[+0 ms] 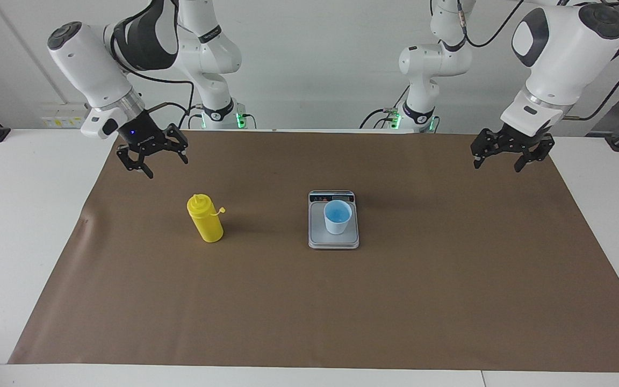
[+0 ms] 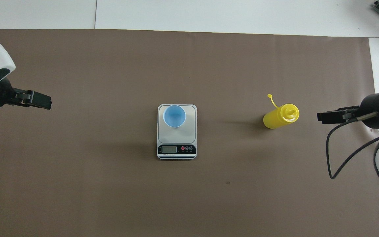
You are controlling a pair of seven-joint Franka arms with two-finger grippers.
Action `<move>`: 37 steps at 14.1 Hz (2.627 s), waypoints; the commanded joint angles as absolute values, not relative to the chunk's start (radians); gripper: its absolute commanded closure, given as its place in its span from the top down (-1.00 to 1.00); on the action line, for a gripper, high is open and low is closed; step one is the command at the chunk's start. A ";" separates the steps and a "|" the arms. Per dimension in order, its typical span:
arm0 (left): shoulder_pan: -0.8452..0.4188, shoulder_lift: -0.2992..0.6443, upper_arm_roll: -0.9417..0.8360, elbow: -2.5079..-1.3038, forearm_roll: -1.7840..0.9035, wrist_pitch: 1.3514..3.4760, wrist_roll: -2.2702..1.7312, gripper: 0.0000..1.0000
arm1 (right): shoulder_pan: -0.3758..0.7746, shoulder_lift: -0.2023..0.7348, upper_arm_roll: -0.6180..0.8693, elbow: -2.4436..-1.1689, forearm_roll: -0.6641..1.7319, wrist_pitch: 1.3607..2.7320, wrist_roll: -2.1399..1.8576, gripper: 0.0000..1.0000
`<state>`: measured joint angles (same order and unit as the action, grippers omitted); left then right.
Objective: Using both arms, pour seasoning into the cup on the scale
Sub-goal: 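Release the cup and withdraw the left gripper to rest, then reach the right gripper to the yellow bottle and grasp it, then lift the yellow bottle with the right gripper toward the scale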
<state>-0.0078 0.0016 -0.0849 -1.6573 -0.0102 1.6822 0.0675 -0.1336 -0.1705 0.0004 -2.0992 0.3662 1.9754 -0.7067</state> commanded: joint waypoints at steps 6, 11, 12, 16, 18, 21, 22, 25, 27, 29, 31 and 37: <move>0.029 -0.009 -0.095 -1.569 -0.052 1.589 0.074 1.00 | -0.270 -0.016 0.005 -2.183 0.765 2.088 -1.529 1.00; 0.031 -0.014 -0.094 -1.586 -0.052 1.601 0.060 1.00 | -0.276 0.047 0.008 -2.238 0.962 2.074 -1.681 1.00; 0.031 -0.015 -0.094 -1.589 -0.052 1.600 0.055 1.00 | -0.278 0.057 0.006 -2.240 0.966 2.077 -1.727 1.00; 0.031 -0.034 -0.095 -1.617 -0.052 1.601 0.060 1.00 | -0.278 0.136 0.008 -2.246 1.070 2.065 -1.886 1.00; 0.028 -0.034 -0.095 -1.617 -0.052 1.598 0.057 1.00 | -0.276 0.182 0.008 -2.244 1.146 2.036 -1.966 1.00; 0.031 -0.034 -0.095 -1.617 -0.052 1.597 0.057 1.00 | -0.259 0.236 0.011 -2.241 1.251 2.010 -2.078 1.00; 0.032 -0.034 -0.095 -1.617 -0.052 1.598 0.057 1.00 | -0.238 0.238 0.009 -2.238 1.279 2.010 -2.088 1.00; 0.049 -0.037 -0.094 -1.632 -0.052 1.603 0.060 1.00 | -0.207 0.248 0.011 -2.204 1.339 2.005 -2.088 1.00; 0.051 -0.043 -0.094 -1.641 -0.052 1.606 0.051 1.00 | -0.201 0.255 0.012 -2.174 1.338 2.011 -2.108 1.00; 0.051 -0.044 -0.095 -1.644 -0.052 1.611 0.041 1.00 | -0.202 0.261 0.014 -2.161 1.339 2.011 -2.108 1.00; 0.049 -0.044 -0.095 -1.646 -0.052 1.608 0.040 1.00 | -0.201 0.265 0.014 -2.148 1.339 2.016 -2.108 0.25; 0.034 -0.048 -0.098 -1.649 -0.051 1.623 0.006 1.00 | -0.154 0.221 0.015 -2.089 1.235 2.104 -2.092 -1.00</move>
